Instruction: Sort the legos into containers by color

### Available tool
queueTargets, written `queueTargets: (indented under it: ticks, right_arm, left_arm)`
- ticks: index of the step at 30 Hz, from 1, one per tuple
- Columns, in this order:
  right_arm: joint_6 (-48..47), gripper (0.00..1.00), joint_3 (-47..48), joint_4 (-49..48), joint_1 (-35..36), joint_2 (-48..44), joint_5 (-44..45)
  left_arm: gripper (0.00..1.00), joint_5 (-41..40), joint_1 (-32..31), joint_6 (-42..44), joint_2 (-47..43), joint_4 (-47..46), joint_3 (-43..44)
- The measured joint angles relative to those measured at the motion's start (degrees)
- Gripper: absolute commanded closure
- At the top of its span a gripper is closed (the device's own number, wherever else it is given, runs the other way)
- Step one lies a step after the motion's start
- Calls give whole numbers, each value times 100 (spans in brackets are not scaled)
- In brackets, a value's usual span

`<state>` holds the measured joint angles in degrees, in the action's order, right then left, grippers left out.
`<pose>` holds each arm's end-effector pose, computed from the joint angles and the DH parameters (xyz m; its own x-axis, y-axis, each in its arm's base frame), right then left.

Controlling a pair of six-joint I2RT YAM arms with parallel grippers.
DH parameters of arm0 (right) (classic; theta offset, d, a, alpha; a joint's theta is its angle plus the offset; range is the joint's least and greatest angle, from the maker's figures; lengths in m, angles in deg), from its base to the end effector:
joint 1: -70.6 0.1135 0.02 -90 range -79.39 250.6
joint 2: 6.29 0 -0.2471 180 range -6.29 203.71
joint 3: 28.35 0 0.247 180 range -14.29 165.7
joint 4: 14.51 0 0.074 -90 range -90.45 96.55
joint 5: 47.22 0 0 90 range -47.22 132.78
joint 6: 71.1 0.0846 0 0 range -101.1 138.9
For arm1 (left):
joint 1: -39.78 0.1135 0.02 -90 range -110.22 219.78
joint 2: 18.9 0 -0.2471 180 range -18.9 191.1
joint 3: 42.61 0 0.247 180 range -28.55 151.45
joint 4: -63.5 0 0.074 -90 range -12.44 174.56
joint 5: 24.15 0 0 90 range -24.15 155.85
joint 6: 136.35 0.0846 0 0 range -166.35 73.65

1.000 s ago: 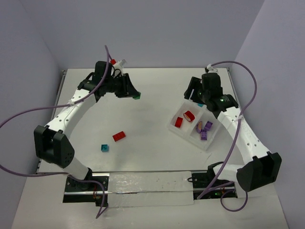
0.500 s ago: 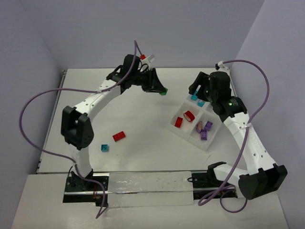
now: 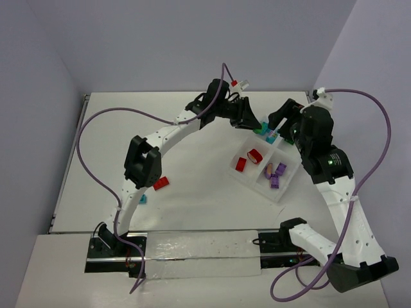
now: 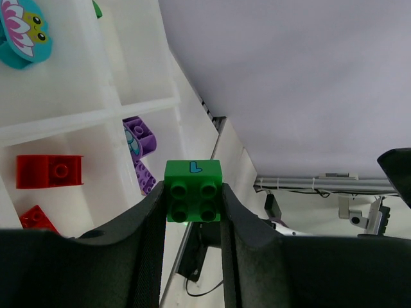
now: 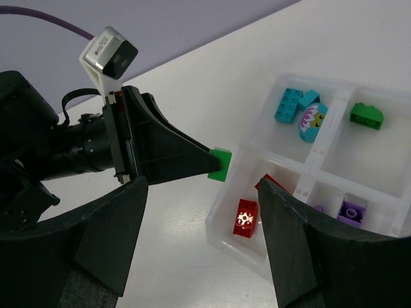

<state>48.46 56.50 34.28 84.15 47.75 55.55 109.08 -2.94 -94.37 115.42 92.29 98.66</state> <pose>0.2337 0.0371 0.3917 -0.2729 0.4291 -0.8610 0.1271 0.9032 0.4099 0.3748 -0.4250 0.2697 -0.8975 0.0915 -0.4314 0.4399 0.2572 -0.8605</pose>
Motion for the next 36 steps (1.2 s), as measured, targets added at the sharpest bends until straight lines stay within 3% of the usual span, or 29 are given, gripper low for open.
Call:
queueTargets:
  ticks: [3,7,12,16,24,27,30,32,36]
  right_arm:
    - [-58,24,-12,96,-9,-37,-42]
    - [-201,24,-8,176,-9,214,-412]
    - [-276,24,-3,177,60,887,-922]
    - [-284,24,1,138,310,1346,-1073]
    - [-280,24,25,65,838,1838,-1214]
    - [-265,23,25,45,859,1811,-1202]
    - [-244,23,-8,40,869,1779,-1172]
    - [-235,23,-36,38,872,1767,-1153]
    - [-219,23,-78,42,873,1764,-1149]
  left_arm:
    - [100,46,30,-34,-3,-19,-112]
    - [100,-320,242,402,-670,331,-1189]
    - [100,-2013,700,1130,-2148,1287,-3012]
    - [100,-3634,842,1391,-2904,1821,-3895]
    - [99,-5304,736,1402,-2541,1868,-4842]
    - [83,-5609,724,1366,-2230,1810,-4845]
    - [52,-5737,711,1307,-2106,1780,-4821]
    - [25,-5778,698,1274,-2077,1767,-4759]
    - [13,-5777,682,1253,-2060,1763,-4688]
